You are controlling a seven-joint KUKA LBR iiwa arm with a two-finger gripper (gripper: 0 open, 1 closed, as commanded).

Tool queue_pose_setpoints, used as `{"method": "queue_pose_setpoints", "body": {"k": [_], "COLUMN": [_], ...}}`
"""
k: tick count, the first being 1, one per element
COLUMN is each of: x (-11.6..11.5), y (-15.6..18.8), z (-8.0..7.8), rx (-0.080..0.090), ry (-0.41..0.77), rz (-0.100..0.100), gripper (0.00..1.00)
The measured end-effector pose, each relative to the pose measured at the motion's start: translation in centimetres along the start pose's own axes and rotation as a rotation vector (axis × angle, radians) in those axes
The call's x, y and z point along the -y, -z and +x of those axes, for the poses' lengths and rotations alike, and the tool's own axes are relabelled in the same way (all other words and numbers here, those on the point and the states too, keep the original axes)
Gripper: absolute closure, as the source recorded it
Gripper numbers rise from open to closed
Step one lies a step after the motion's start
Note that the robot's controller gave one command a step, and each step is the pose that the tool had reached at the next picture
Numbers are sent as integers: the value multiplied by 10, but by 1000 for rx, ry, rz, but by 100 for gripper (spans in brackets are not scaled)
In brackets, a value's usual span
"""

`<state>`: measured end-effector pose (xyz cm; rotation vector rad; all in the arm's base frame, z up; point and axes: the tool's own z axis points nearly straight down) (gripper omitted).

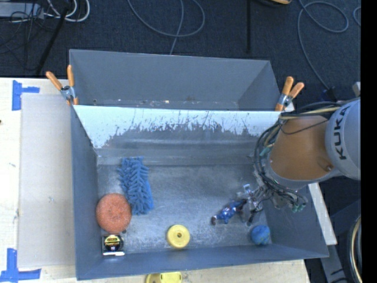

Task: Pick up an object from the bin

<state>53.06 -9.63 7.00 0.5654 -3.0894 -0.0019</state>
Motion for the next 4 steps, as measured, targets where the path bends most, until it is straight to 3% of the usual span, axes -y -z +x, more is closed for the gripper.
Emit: {"method": "queue_pose_setpoints", "body": {"k": [1, 2, 3, 4], "x": [-3, 1, 4, 1], "y": [51, 59, 84, 146], "z": [27, 24, 22, 15], "rx": [-6, 8, -8, -2], "ry": [-34, -10, -5, 19], "rz": [-5, 5, -6, -2], "gripper": [100, 100, 100, 100]}}
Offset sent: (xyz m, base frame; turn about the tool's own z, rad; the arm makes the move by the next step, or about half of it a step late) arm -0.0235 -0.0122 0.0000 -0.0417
